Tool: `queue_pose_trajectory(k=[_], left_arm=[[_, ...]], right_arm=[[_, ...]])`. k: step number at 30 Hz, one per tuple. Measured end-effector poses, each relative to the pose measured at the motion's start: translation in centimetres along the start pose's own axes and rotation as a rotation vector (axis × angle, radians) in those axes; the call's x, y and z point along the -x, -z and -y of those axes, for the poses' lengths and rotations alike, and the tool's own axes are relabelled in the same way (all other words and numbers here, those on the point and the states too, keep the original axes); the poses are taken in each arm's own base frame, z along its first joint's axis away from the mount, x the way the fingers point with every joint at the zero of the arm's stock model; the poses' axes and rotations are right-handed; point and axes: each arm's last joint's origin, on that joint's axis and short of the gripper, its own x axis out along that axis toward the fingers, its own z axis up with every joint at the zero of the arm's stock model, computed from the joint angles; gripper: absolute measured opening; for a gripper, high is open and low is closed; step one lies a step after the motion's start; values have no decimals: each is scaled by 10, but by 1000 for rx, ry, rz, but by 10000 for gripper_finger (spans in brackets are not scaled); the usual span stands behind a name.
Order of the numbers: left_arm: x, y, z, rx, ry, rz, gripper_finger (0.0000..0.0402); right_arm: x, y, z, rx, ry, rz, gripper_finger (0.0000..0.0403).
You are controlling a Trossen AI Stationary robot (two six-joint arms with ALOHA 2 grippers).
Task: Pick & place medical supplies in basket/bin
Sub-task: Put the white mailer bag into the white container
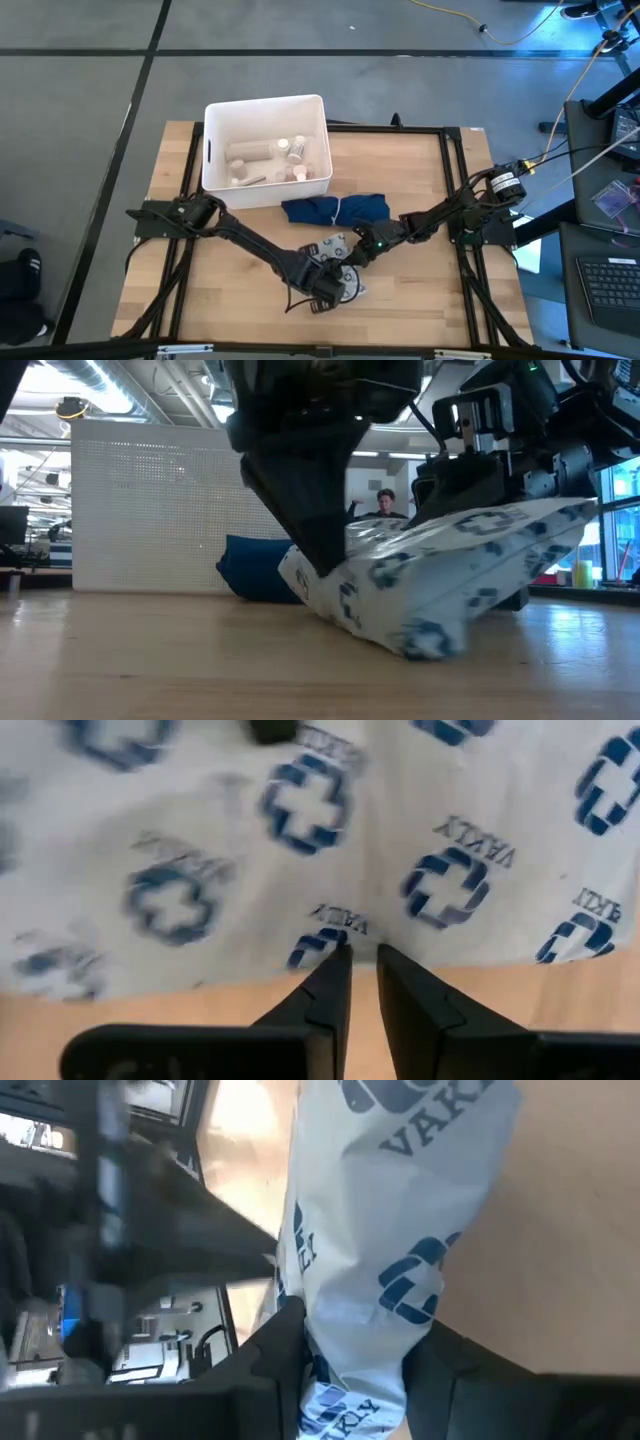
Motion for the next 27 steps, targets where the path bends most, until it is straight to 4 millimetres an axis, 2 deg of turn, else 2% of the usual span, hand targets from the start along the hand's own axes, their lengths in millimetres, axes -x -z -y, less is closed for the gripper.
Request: queue_pose_trajectory(k=[2, 5, 8, 12, 16, 18, 20, 23, 27], left_arm=[[12, -1, -5, -6, -24, 16, 47], [41, -4, -14, 13, -41, 54, 47], [69, 1, -18, 38, -45, 57, 49], [116, 8, -24, 49, -35, 156, 48], [160, 12, -34, 14, -47, 297, 42], [181, 15, -41, -10, -39, 354, 39], [200, 19, -47, 40, -13, 402, 38], [222, 26, -56, 83, -57, 498, 34], [251, 34, -71, 82, -152, 641, 24]], right_arm=[[0, 0, 0, 4, -1, -6, 116], [0, 2, -1, 8, -15, -48, 116], [0, 2, -2, 26, -26, -54, 116], [7, 2, -19, 153, -125, -37, 116], [24, -6, -49, 281, -238, 24, 116], [37, -12, -71, 350, -302, 70, 116], [53, -19, -93, 430, -343, 117, 116], [78, -34, -125, 561, -295, 181, 116], [124, -61, -175, 739, -120, 316, 116]])
